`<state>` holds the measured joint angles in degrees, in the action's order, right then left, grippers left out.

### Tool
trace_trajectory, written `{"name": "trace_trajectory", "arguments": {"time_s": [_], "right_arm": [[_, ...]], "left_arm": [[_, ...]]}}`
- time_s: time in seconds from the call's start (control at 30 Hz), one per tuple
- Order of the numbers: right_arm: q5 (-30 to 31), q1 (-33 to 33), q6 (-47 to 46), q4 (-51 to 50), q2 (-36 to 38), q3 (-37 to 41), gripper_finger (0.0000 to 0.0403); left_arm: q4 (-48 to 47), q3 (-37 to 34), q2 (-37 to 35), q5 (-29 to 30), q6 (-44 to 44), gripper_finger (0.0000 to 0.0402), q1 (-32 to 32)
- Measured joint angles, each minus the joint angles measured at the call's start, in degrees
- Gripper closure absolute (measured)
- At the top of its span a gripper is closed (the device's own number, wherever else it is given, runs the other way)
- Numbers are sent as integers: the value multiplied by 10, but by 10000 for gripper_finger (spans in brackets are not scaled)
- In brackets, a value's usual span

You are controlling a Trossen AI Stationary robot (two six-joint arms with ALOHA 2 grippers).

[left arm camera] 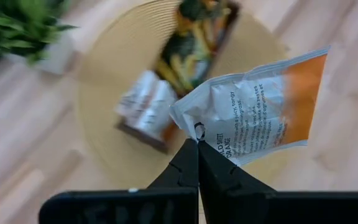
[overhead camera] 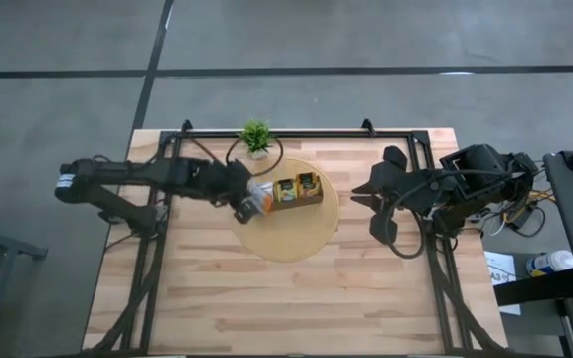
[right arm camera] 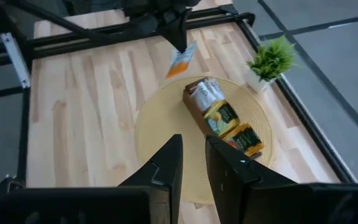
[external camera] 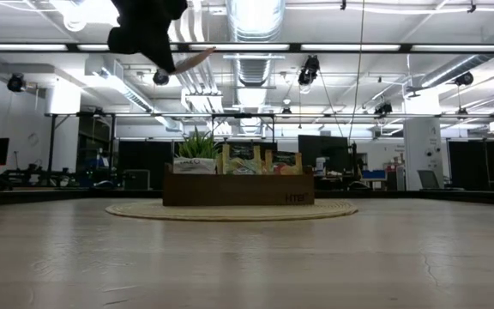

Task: Pick & Place Tea
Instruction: Put the white tea bag into the left section of the wooden organizer

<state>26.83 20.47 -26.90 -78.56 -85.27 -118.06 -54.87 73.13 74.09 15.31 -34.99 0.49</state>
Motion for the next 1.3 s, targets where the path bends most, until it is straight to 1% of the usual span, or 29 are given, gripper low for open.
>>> {"name": "trace_trajectory", "arguments": {"time_s": [0.17,0.37,0.47,0.6,0.67,0.8,0.9,1.07,1.2,1.3], "right_arm": [[4,0,-4,0,0,1,335],[28,0,-30,-1,0,4,335],[33,0,-32,-1,0,4,335],[34,0,-32,-1,0,4,335],[34,0,-32,-1,0,4,335],[39,0,-31,-1,0,4,335],[49,0,-30,-3,0,5,335],[49,0,-29,-5,0,5,335],[52,0,-29,-5,0,5,335],[64,0,-29,-5,0,5,335]], "left_arm": [[-29,13,15,2,73,402,38],[-54,45,72,24,148,401,44],[-82,73,112,62,163,401,44],[-138,123,168,141,162,401,43],[-163,148,197,175,187,401,43],[-174,189,245,194,240,401,41],[-179,205,275,205,267,401,34],[-202,208,314,244,278,401,19],[-207,194,332,294,253,401,7],[-206,192,340,298,238,401,1]]}}
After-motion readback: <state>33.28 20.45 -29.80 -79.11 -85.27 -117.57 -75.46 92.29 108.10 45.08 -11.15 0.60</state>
